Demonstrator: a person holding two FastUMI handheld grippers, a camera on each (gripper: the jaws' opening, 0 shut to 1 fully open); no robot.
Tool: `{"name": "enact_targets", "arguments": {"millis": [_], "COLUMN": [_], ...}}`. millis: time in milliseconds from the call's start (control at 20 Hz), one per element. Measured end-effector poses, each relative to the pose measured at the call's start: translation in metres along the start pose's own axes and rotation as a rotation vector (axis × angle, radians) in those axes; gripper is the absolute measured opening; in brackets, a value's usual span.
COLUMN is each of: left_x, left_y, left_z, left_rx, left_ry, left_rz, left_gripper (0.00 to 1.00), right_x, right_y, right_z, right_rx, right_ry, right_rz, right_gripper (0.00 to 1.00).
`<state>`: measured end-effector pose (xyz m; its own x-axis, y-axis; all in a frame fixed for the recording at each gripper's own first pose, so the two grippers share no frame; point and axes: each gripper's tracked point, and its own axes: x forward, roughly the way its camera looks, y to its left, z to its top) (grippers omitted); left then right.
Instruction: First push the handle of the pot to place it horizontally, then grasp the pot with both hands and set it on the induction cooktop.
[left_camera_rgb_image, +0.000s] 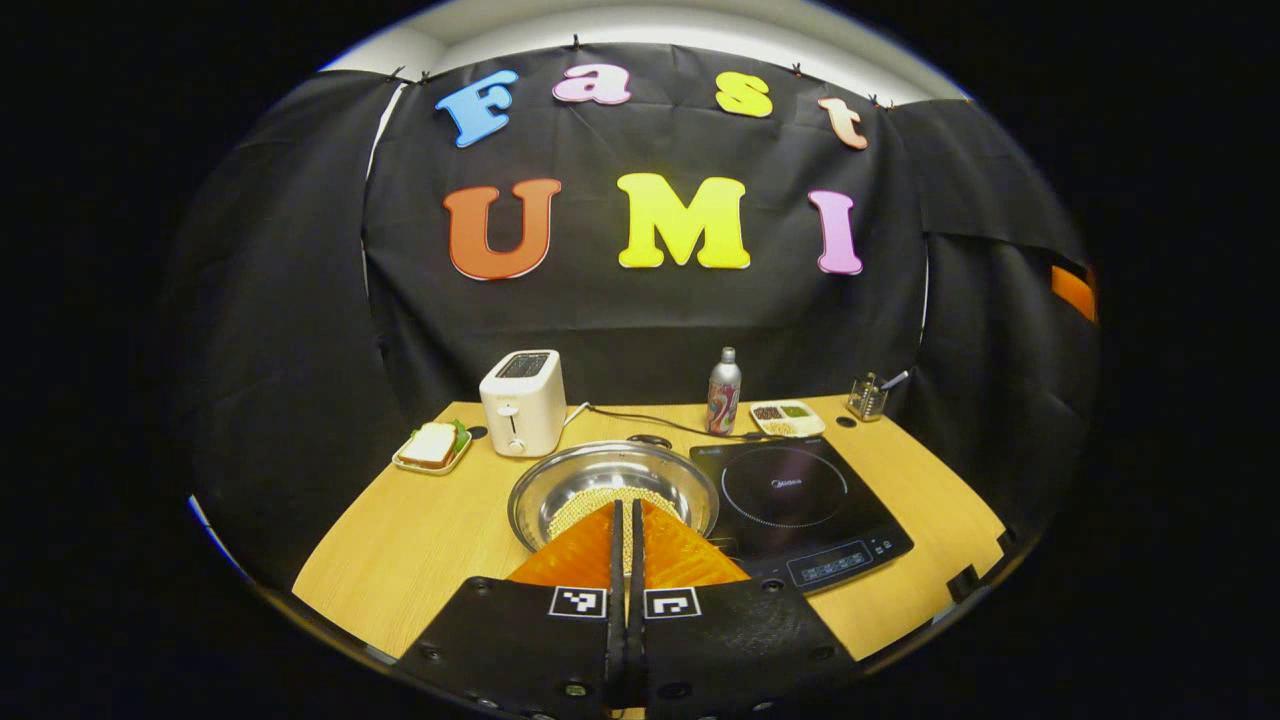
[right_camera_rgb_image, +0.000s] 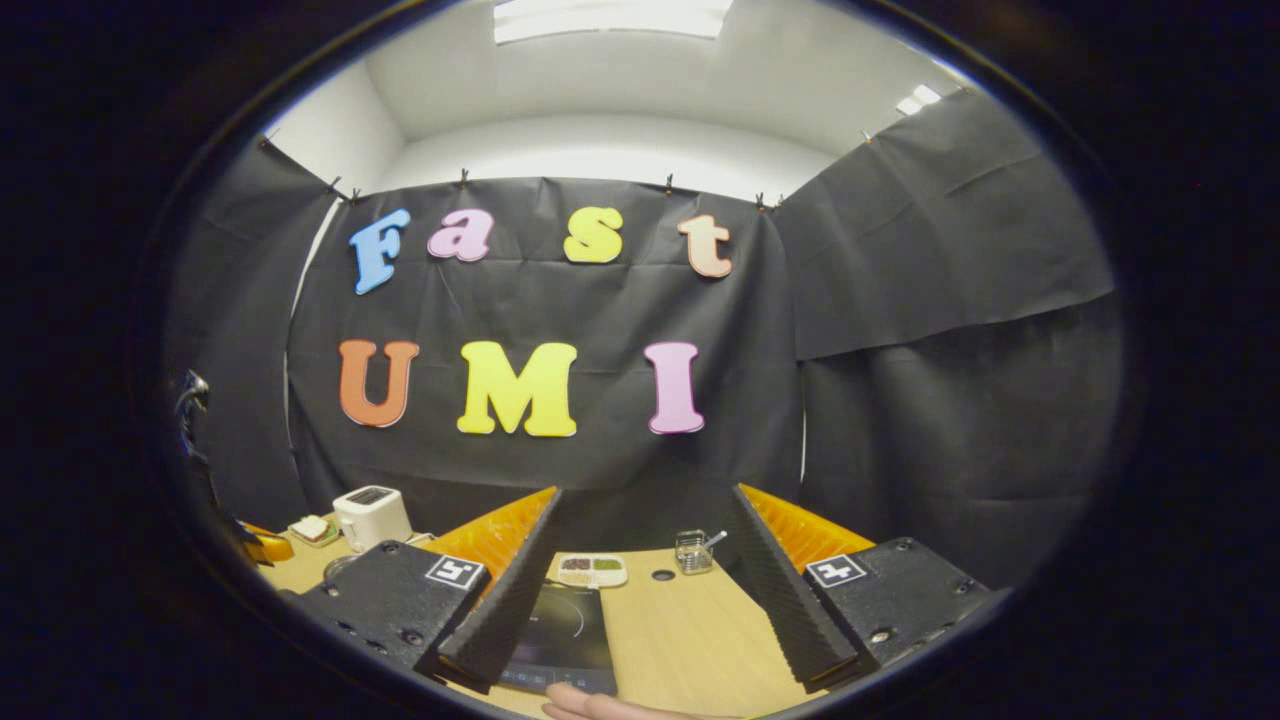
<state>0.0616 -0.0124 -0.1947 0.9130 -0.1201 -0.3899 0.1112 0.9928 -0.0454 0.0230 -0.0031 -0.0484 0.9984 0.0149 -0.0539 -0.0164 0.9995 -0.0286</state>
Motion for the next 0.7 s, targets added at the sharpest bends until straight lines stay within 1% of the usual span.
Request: {"name": "enact_targets", "arguments": {"millis": [50,200,500,700], "left_x": [0.004,0.018,0.039,0.054], "left_y": [-0.001,0.004,0.006,0.009], "left_z": [-0.009,-0.028,-0.07,-0.1], "left_rx": [-0.006,-0.01,-0.024,-0.03], "left_ry": [0.025,0.076,0.171,0.243], "left_rz": [-0.005,0.001,-0.004,0.001], "left_gripper": [0.0,0.0,0.0,0.0], "right_x": [0.002,0.006,0.011,0.01], "right_y": [-0.002,0.003,0.0,0.0], "right_z": [-0.002,-0.005,-0.013,-0.011], "right_rx": [0.0,0.008,0.01,0.005], "right_ry": [0.005,0.006,0.018,0.012], "right_rz": [-0.003,0.026,0.022,0.026], "right_gripper": [0.99,0.99,0.99,0.99]}}
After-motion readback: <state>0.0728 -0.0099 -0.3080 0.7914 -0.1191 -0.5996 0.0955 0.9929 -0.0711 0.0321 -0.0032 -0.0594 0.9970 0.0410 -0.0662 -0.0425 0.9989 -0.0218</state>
